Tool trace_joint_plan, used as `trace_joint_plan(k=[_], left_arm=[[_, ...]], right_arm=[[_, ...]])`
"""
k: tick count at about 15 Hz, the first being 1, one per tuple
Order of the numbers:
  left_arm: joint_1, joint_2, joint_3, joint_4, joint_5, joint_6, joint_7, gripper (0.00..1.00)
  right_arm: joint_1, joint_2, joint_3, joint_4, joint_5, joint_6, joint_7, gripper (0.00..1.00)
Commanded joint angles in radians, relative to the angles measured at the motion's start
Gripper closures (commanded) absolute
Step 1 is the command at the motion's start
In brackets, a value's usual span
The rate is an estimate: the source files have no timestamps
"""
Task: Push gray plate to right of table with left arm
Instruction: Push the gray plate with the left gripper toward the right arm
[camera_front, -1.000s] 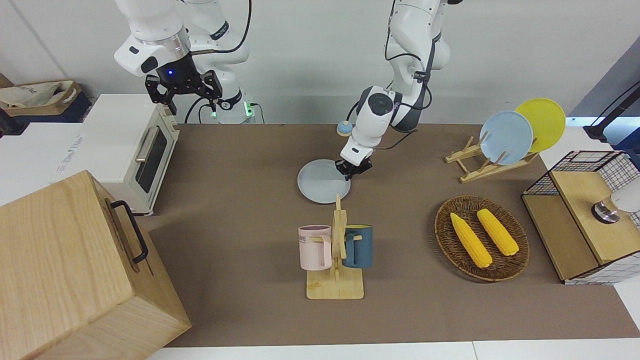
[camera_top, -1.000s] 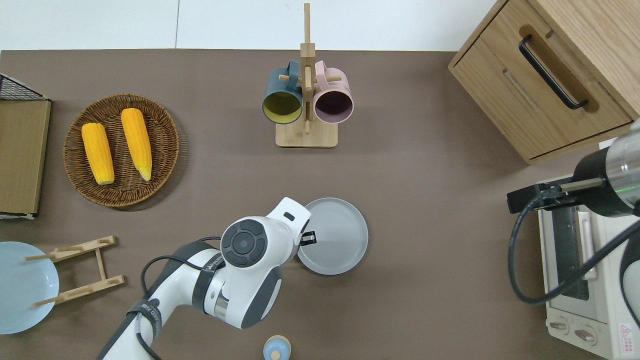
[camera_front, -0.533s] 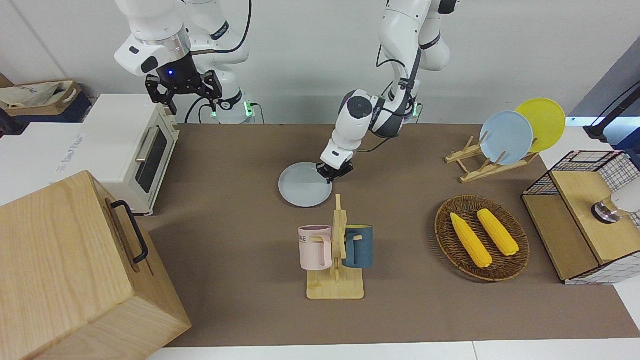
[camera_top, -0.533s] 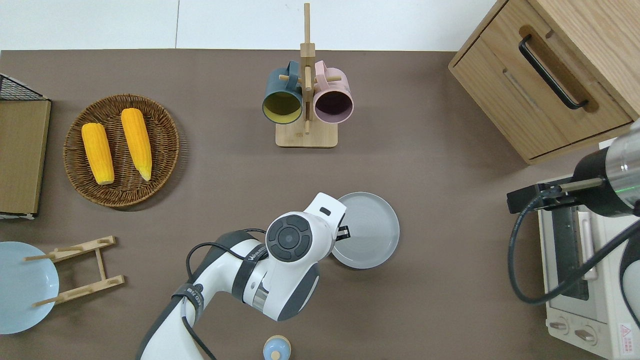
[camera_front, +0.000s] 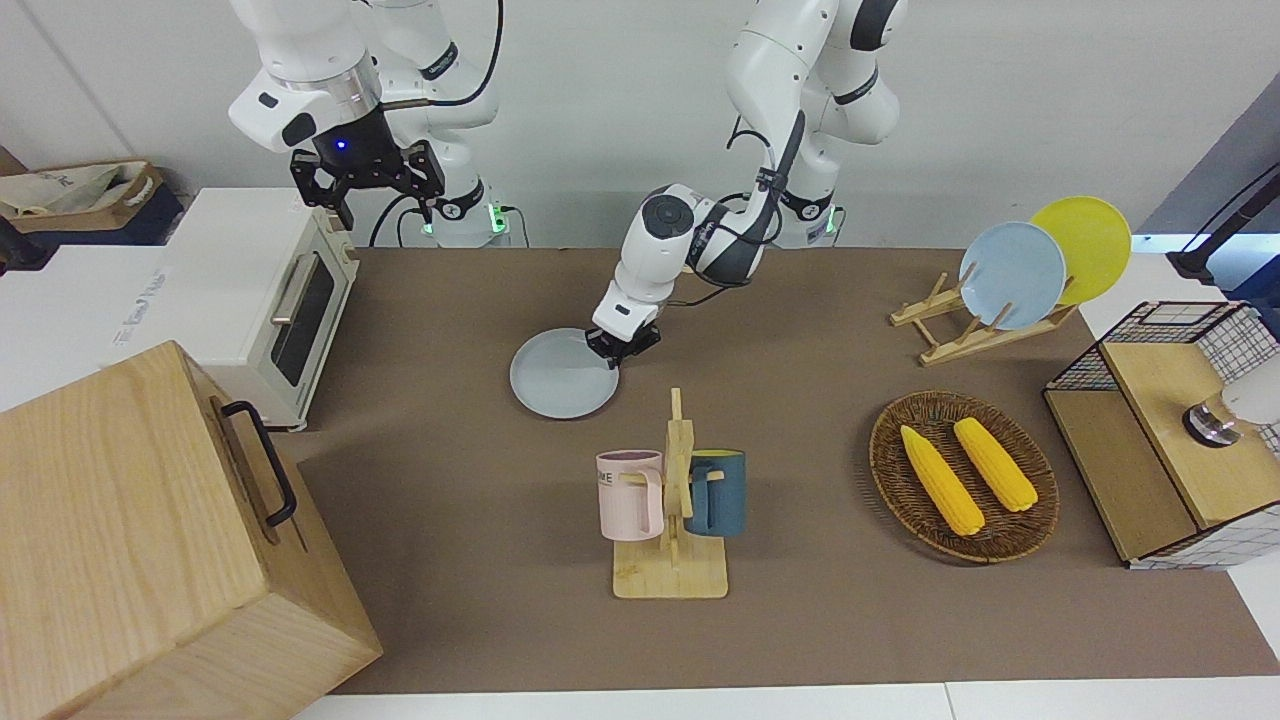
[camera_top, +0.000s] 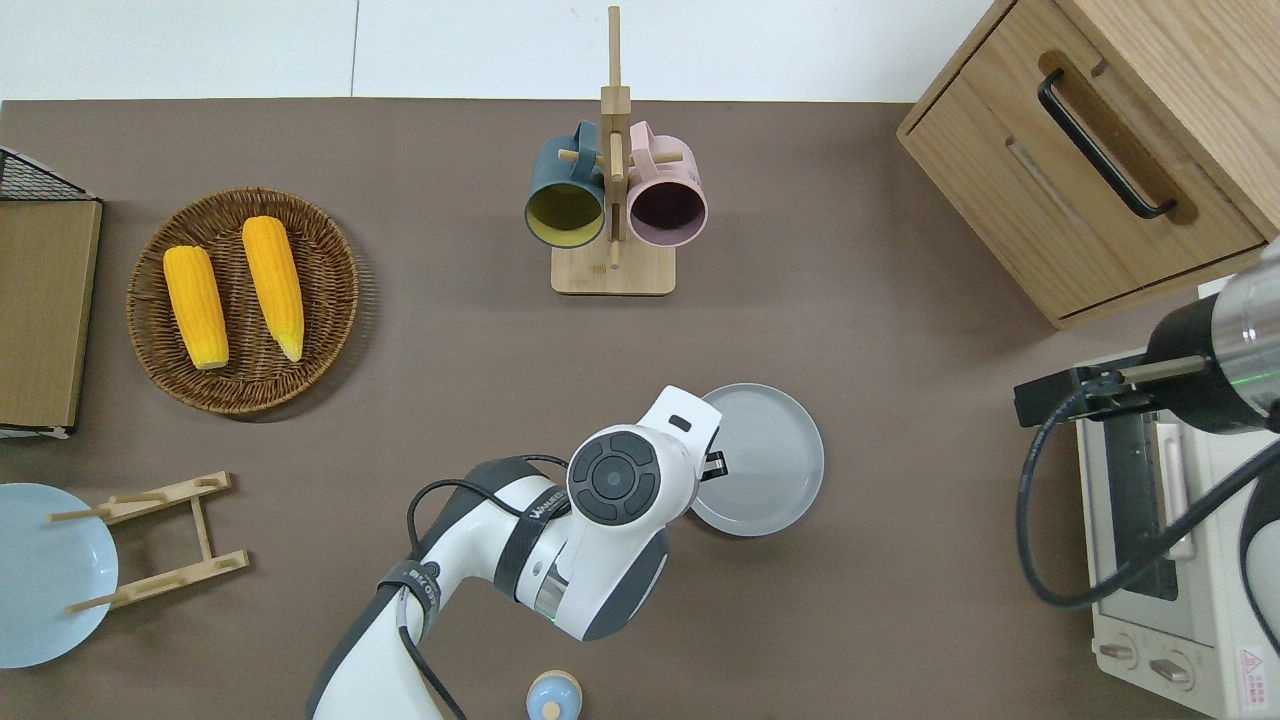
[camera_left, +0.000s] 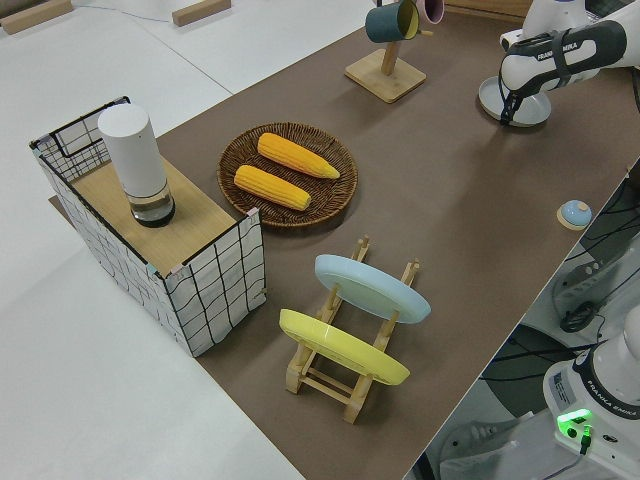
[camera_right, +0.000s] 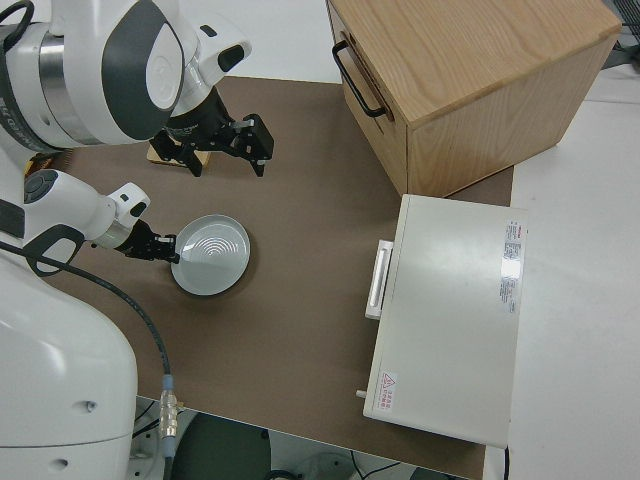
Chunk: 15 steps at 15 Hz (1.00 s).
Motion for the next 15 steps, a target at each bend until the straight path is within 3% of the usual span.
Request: trace_joint_plan(k=[1, 2, 4, 6, 8, 15], left_arm=[[-0.024, 0.049, 0.010, 0.018, 0.002, 0.012, -0.016, 1.00], [-0.022, 0.048, 0.012, 0.018, 0.002, 0.010, -0.015, 1.00], [-0.013, 0.044, 0.012, 0.018, 0.002, 0.004, -0.006, 0.78], [-0.010, 0.028, 0.022, 0.018, 0.002, -0.008, -0.002, 0.35], [-0.005, 0.002, 0.024, 0.018, 0.002, -0.026, -0.002, 0.01], [0.102, -0.127, 0.024, 0.018, -0.001, -0.196, 0.099, 0.01]], right_arm=[[-0.011, -0.008, 0.006, -0.001, 0.008, -0.012, -0.003, 0.017], [-0.011, -0.008, 0.006, -0.001, 0.008, -0.012, -0.003, 0.017], [-0.011, -0.008, 0.004, 0.001, 0.008, -0.012, -0.003, 0.017], [-0.011, -0.008, 0.006, -0.001, 0.008, -0.012, -0.003, 0.017], [-0.011, -0.008, 0.004, 0.001, 0.010, -0.012, -0.003, 0.017], [-0.011, -0.008, 0.006, -0.001, 0.008, -0.012, -0.003, 0.017]])
